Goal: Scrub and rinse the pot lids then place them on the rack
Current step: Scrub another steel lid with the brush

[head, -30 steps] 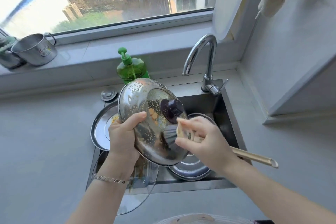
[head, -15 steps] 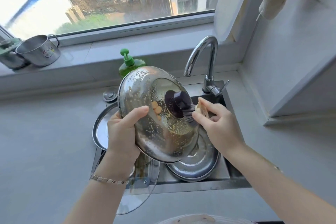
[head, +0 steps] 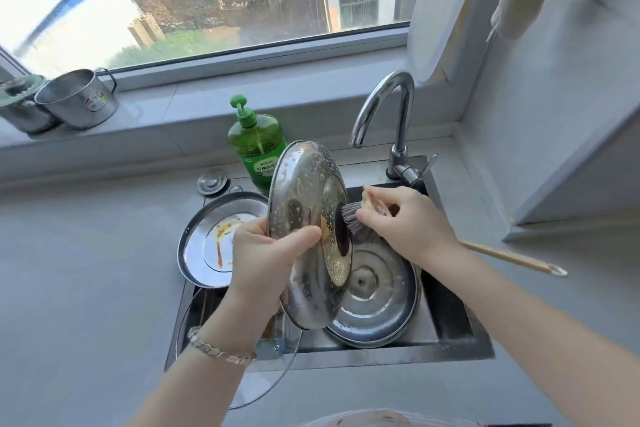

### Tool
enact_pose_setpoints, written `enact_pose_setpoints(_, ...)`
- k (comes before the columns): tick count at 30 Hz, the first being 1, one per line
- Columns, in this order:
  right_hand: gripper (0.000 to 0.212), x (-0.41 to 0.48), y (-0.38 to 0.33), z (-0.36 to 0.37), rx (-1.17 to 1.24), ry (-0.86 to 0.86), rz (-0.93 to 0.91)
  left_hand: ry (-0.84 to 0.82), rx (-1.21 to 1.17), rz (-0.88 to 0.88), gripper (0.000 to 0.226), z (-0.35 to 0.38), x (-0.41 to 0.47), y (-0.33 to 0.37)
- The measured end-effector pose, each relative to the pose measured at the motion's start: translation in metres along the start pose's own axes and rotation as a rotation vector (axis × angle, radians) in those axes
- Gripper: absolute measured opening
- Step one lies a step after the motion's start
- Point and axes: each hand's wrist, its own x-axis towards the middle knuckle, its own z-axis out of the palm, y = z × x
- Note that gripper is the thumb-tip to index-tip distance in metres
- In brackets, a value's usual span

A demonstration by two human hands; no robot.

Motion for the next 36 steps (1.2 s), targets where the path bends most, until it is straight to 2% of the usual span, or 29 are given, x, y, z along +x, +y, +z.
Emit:
enact_pose_setpoints(2, 0.037, 0.006, 0.007, -0.002, 0.383, -0.094, 0.154, -0.008, -0.048, -0.035, 0.019, -0.006, 0.001, -0.003)
enact_pose_setpoints(4, 0.036, 0.001, 0.014, 0.001, 0.6, -0.115, 0.324, 0.025, -0.159, -0.105, 0.016, -0.01, 0.001, -0.007)
enact_pose_setpoints(5, 0.036, -0.003, 0.016, 0.004, 0.668, -0.076, 0.362, 0.04, -0.197, -0.138, 0.02, -0.011, 0.001, -0.008)
enact_pose_setpoints(7, 0.037, -0.013, 0.018, 0.015, 0.761, 0.072, 0.306, 0.071, -0.217, -0.174, 0.031, -0.008, 0.0, -0.009)
enact_pose_setpoints(9, 0.043, -0.024, 0.018, 0.028, 0.658, 0.265, 0.183, 0.101, -0.211, -0.181, 0.03, -0.002, -0.002, -0.008)
enact_pose_setpoints(11, 0.045, -0.032, 0.015, 0.036, 0.387, 0.452, -0.015, 0.119, -0.172, -0.154, 0.012, 0.006, -0.002, -0.008)
enact_pose_setpoints(13, 0.044, -0.032, 0.014, 0.04, 0.032, 0.554, -0.233, 0.135, -0.08, -0.091, 0.021, 0.01, -0.002, -0.01)
enact_pose_setpoints(14, 0.045, -0.03, 0.013, 0.041, -0.08, 0.551, -0.255, 0.13, -0.031, -0.049, 0.025, 0.012, -0.002, -0.01)
enact_pose_setpoints(16, 0.043, -0.023, 0.008, 0.032, -0.106, 0.424, -0.121, 0.106, 0.027, 0.011, 0.032, 0.012, -0.004, -0.01)
enact_pose_setpoints(17, 0.035, -0.019, 0.006, 0.027, -0.039, 0.305, -0.041, 0.095, 0.043, 0.022, 0.035, 0.012, -0.005, -0.008)
enact_pose_setpoints(19, 0.014, -0.005, 0.013, 0.016, 0.227, 0.098, 0.103, 0.093, 0.049, -0.001, 0.035, 0.007, -0.003, -0.006)
enact_pose_setpoints(21, 0.022, 0.005, 0.023, 0.009, 0.565, -0.036, 0.332, 0.115, -0.054, -0.093, 0.025, -0.002, 0.002, -0.004)
enact_pose_setpoints(22, 0.026, 0.005, 0.028, 0.008, 0.638, -0.04, 0.399, 0.112, -0.12, -0.159, 0.016, -0.006, 0.005, -0.001)
enact_pose_setpoints(23, 0.031, 0.002, 0.032, 0.008, 0.635, -0.001, 0.398, 0.093, -0.175, -0.228, 0.013, -0.01, 0.007, 0.001)
enact_pose_setpoints(25, 0.045, -0.007, 0.034, 0.006, 0.537, 0.168, 0.242, 0.048, -0.224, -0.361, 0.022, -0.016, 0.012, 0.005)
enact_pose_setpoints(27, 0.056, -0.015, 0.025, -0.002, 0.565, 0.205, 0.135, 0.038, -0.201, -0.421, 0.017, -0.017, 0.016, 0.008)
enact_pose_setpoints(31, 0.038, -0.013, 0.009, -0.009, 0.491, -0.018, 0.051, -0.033, -0.172, -0.523, 0.033, -0.016, 0.022, 0.011)
enact_pose_setpoints(34, 0.022, -0.01, 0.003, -0.008, 0.435, -0.162, -0.01, -0.096, -0.198, -0.586, 0.029, -0.016, 0.03, 0.014)
enact_pose_setpoints(36, 0.016, -0.008, 0.002, -0.007, 0.398, -0.179, -0.008, -0.091, -0.186, -0.608, 0.019, -0.016, 0.036, 0.017)
